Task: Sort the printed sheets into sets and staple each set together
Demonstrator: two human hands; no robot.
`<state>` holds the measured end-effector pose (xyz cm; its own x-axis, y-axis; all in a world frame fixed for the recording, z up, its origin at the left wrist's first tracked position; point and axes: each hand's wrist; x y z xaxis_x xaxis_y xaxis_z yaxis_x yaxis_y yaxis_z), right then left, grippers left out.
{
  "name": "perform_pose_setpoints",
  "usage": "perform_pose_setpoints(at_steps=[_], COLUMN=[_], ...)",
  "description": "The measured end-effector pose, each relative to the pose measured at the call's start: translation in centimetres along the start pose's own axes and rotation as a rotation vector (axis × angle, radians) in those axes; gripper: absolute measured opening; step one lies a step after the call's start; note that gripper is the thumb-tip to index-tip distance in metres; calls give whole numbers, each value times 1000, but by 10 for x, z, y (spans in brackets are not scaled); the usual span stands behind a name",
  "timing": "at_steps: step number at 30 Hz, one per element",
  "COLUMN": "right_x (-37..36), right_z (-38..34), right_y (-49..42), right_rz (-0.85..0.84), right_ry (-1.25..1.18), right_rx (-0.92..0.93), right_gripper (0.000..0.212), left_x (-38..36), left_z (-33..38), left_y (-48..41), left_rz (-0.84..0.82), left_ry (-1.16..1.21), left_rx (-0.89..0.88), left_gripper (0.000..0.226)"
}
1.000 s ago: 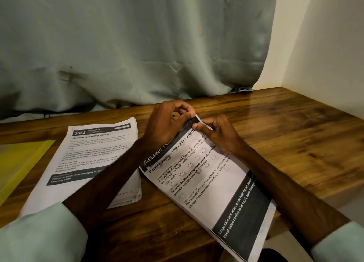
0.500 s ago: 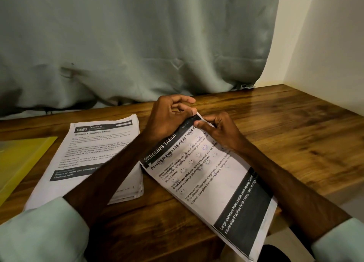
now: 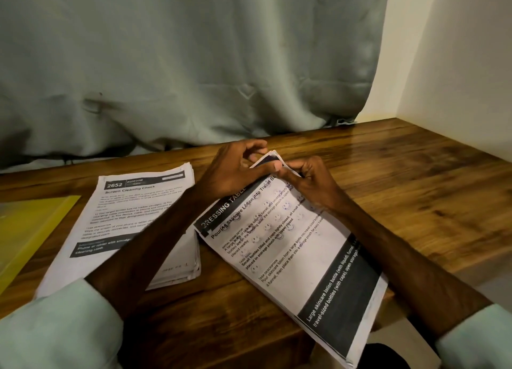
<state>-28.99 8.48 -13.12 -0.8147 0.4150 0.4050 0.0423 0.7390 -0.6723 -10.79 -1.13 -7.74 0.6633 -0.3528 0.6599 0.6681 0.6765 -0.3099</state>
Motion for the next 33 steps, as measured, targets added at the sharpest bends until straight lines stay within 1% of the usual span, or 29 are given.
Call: perform_pose_setpoints(at_steps=[2, 3, 5, 6, 8, 11, 15, 17, 19, 23, 26, 33], right_x=[1, 1, 2, 2, 2, 1, 3, 2, 2, 1, 0, 1], right_z=[-1, -2, -5, -7, -8, -8, -11, -13, -11, -9, -6, -5], right_y=[0, 1, 1, 1, 1, 2, 3, 3, 3, 3, 3, 3], right_rz=[6, 9, 15, 18, 13, -8, -13, -18, -23, -14, -22, -26], right_ry=[4, -6, -52, -71, -98, -170, -287, -311, -281, -211, -155, -152], right_rx=[-6, -12, -43, -57, -68, -126, -189, -198, -183, -168, -144, -109], right_gripper=[24, 21, 16, 15, 13, 12, 15, 14, 14, 14, 13, 16], left_x=[7, 9, 9, 8, 5, 4, 13, 17, 18, 12, 8, 1], left_z=[-4, -5, -6, -6, -5, -4, -3, -2, -2, -1, 2, 2], left_y=[-1, -1, 0, 1, 3, 6, 8, 10, 11, 7, 0, -2], left_rz=[-111, -121, -54, -19, 1, -6, -12, -44, -71, -42, -10, 51], left_ry=[-35, -33, -27, -24, -7, -5, 33, 72, 108, 149, 140, 159], left_rx=[10, 7, -3, -3, 14, 61, 169, 224, 254, 242, 216, 153], left_gripper=[37, 28, 20, 19, 19, 21, 20, 18, 19, 28, 23, 19])
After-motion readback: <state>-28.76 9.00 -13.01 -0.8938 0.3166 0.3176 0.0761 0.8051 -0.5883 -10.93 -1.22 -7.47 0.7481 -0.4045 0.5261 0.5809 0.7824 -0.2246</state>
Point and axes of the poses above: each hand's wrist, its own y-axis away from the middle knuckle, its own x-axis out of the back of the hand, z = x × y, and after that the axes turned 9 degrees about x, right-handed
